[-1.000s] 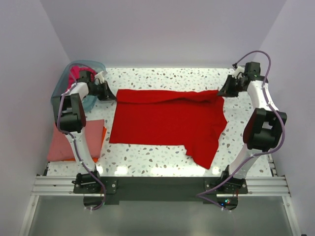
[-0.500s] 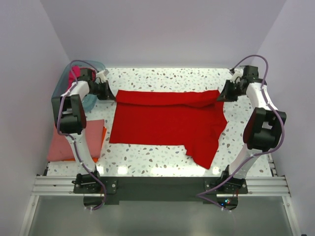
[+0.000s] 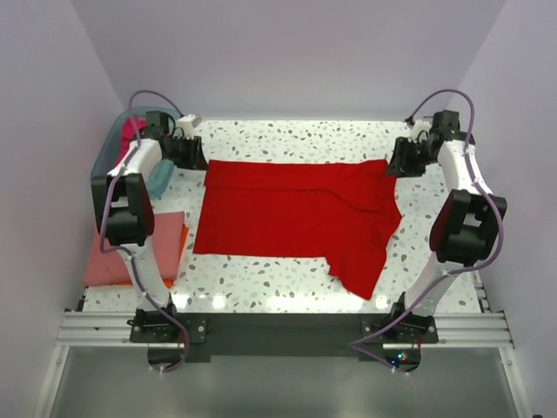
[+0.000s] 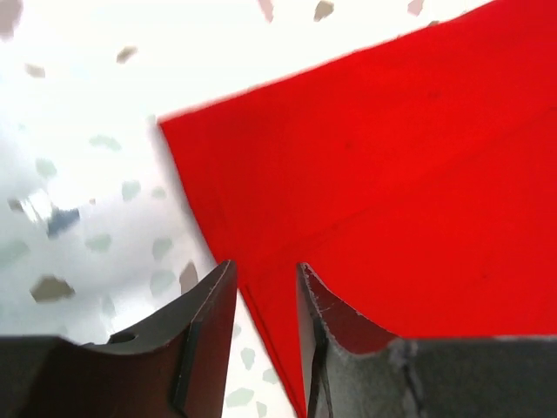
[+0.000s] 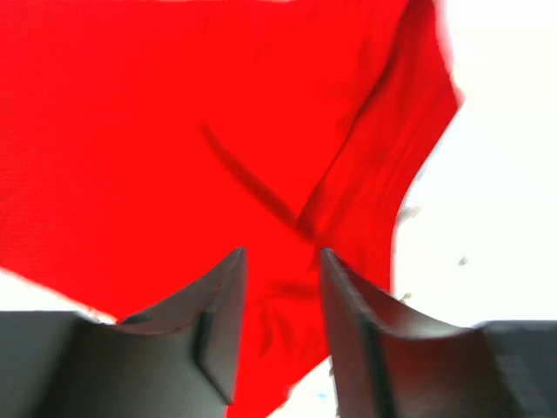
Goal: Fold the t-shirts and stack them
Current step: Fold the tshirt
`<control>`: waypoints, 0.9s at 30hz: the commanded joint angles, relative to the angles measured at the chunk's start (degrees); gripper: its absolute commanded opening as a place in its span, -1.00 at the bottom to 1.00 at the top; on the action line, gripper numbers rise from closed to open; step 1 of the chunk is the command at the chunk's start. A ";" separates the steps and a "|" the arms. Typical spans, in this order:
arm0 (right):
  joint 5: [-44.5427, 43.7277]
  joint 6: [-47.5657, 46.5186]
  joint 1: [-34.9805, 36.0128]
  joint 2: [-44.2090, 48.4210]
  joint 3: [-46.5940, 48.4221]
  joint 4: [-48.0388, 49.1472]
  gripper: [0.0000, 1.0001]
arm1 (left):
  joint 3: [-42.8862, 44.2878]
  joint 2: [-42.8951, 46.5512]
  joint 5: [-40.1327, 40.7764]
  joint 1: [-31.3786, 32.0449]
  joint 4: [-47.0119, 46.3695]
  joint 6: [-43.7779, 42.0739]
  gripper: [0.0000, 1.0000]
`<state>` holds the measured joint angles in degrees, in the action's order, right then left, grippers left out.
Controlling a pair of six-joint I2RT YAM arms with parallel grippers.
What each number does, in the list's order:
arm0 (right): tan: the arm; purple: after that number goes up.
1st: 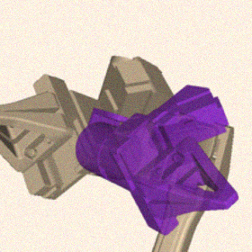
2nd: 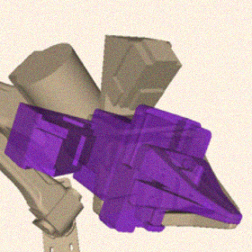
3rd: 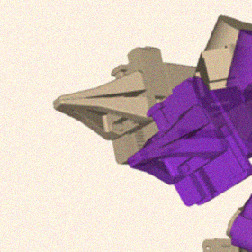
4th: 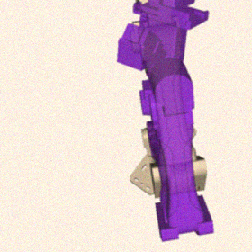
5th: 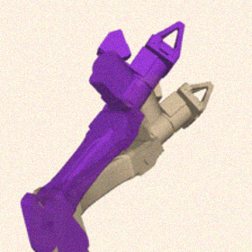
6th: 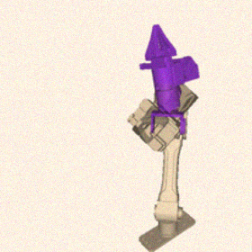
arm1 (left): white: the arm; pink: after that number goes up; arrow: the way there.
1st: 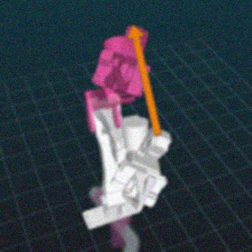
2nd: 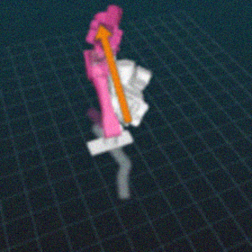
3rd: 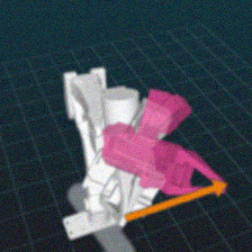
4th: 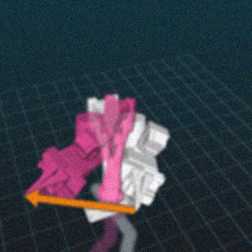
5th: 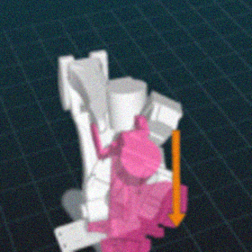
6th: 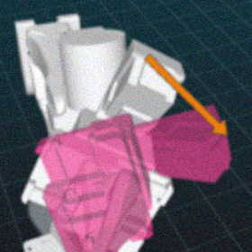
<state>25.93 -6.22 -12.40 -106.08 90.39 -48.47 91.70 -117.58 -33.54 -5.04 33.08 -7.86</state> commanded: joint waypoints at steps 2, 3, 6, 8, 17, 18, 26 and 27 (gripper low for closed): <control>-3.69 0.77 1.50 -5.44 7.51 8.65 -0.22 | 5.75 0.08 3.65 4.07 -5.04 -4.71 -0.26; -4.22 1.03 2.29 -8.23 8.48 10.31 -0.24 | 6.90 -2.11 4.00 4.59 -5.13 -4.80 -0.29; -6.77 2.43 3.87 -13.42 12.69 11.98 -0.28 | 10.42 -6.06 4.71 6.53 -4.96 -4.97 -0.32; -9.31 3.23 4.49 -15.37 13.58 13.13 -0.28 | 11.83 -7.48 5.67 6.97 -5.39 -5.15 -0.33; -18.54 5.78 6.16 -19.07 14.90 17.97 -0.12 | 9.82 -10.48 8.23 7.76 -8.03 -5.59 -0.30; -18.46 7.26 6.16 -19.25 15.25 18.14 -0.12 | 9.46 -10.56 8.31 7.76 -8.55 -5.94 -0.30; -19.96 7.98 6.16 -22.06 18.15 17.88 -0.12 | 10.52 -12.50 8.93 7.76 -8.30 -6.29 -0.29; -19.78 8.06 6.25 -22.32 18.42 17.88 -0.14 | 10.69 -12.76 8.84 7.76 -8.30 -6.29 -0.29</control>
<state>7.90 0.56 -6.13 -127.07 106.48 -32.49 101.30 -129.51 -25.02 2.76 27.00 -12.95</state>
